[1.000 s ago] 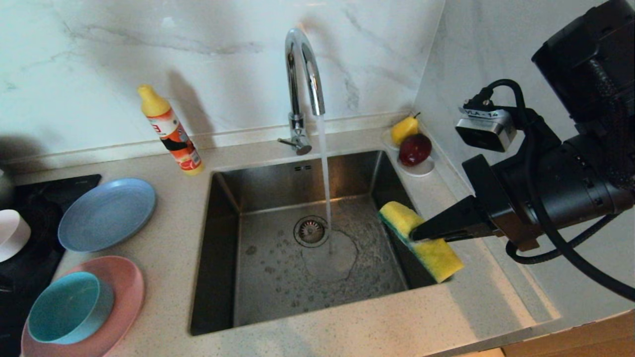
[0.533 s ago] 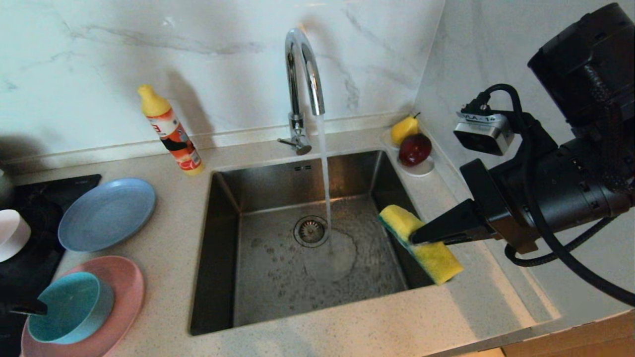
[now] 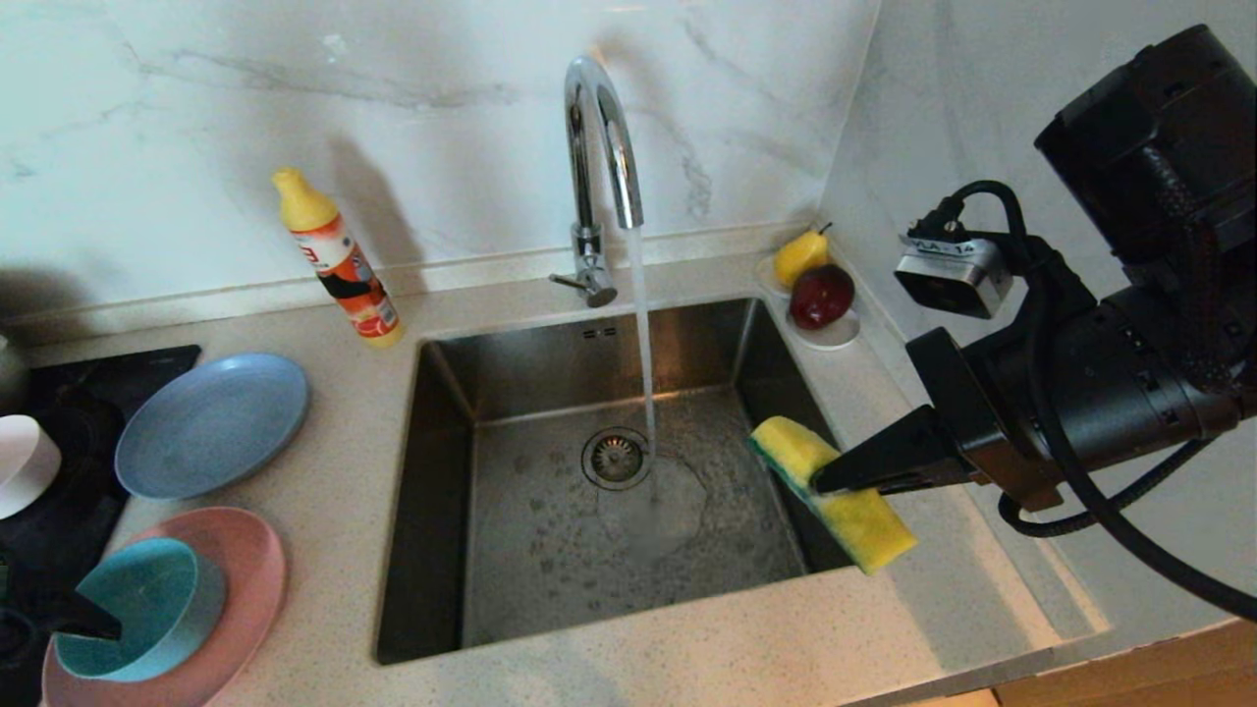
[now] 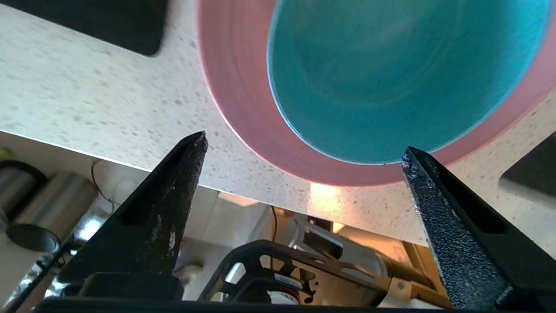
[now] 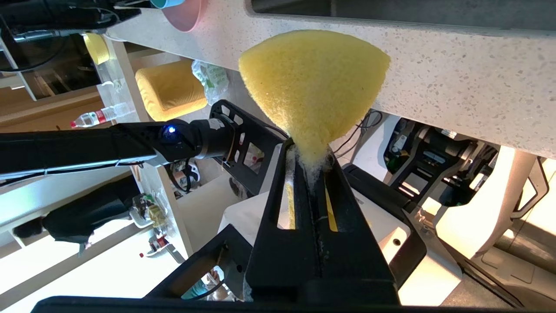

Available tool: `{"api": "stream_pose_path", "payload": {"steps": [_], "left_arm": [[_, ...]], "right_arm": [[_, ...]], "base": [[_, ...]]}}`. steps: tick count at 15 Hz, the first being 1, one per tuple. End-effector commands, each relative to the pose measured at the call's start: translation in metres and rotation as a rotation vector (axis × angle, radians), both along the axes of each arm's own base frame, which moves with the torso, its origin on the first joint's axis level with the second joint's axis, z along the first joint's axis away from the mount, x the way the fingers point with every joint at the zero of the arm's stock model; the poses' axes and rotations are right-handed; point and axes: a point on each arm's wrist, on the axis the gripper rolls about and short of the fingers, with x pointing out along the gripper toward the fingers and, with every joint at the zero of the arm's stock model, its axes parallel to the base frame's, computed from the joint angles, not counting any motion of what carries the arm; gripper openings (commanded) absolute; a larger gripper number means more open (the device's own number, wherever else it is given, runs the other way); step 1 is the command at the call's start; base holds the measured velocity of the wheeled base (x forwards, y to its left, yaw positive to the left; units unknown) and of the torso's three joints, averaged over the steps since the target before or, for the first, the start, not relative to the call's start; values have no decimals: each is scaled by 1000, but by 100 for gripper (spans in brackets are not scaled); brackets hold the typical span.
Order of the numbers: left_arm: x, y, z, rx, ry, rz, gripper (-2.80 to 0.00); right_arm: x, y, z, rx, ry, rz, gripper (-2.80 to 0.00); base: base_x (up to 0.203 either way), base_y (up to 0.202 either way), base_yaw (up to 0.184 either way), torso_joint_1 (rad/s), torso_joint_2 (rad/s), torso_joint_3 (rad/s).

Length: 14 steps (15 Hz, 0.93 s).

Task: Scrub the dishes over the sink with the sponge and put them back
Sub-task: Wash the bowl

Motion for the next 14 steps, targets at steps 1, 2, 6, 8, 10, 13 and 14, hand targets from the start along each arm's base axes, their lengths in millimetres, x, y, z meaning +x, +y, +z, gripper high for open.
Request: {"api": "stream_pose_path", "payload": {"steps": [1, 2, 6, 8, 10, 13, 14], "left_arm": [[3, 3, -11, -35, 33, 6, 0], [6, 5, -14, -34, 27, 18, 0], [8, 7, -29, -48, 29, 42, 0], [11, 9, -33, -57, 26, 63, 0], [15, 7, -33, -61, 14, 71, 0], [24, 2, -33, -68, -13, 94, 0], [28, 1, -36, -71, -18, 94, 0]], "right_arm": [[0, 0, -1, -1, 8, -1, -280], [0, 0, -1, -2, 9, -1, -280], [1, 0, -2, -4, 10, -1, -280], [0, 0, -2, -4, 10, 0, -280], [0, 0, -1, -3, 9, 0, -280], [0, 0, -1, -3, 9, 0, -280], [0, 0, -1, -2, 8, 0, -280]], "base": [[0, 0, 0, 0, 0, 0], [0, 0, 0, 0, 0, 0], [0, 0, 0, 0, 0, 0], [0, 0, 0, 0, 0, 0], [0, 0, 0, 0, 0, 0], [0, 0, 0, 0, 0, 0], [0, 0, 0, 0, 0, 0]]}}
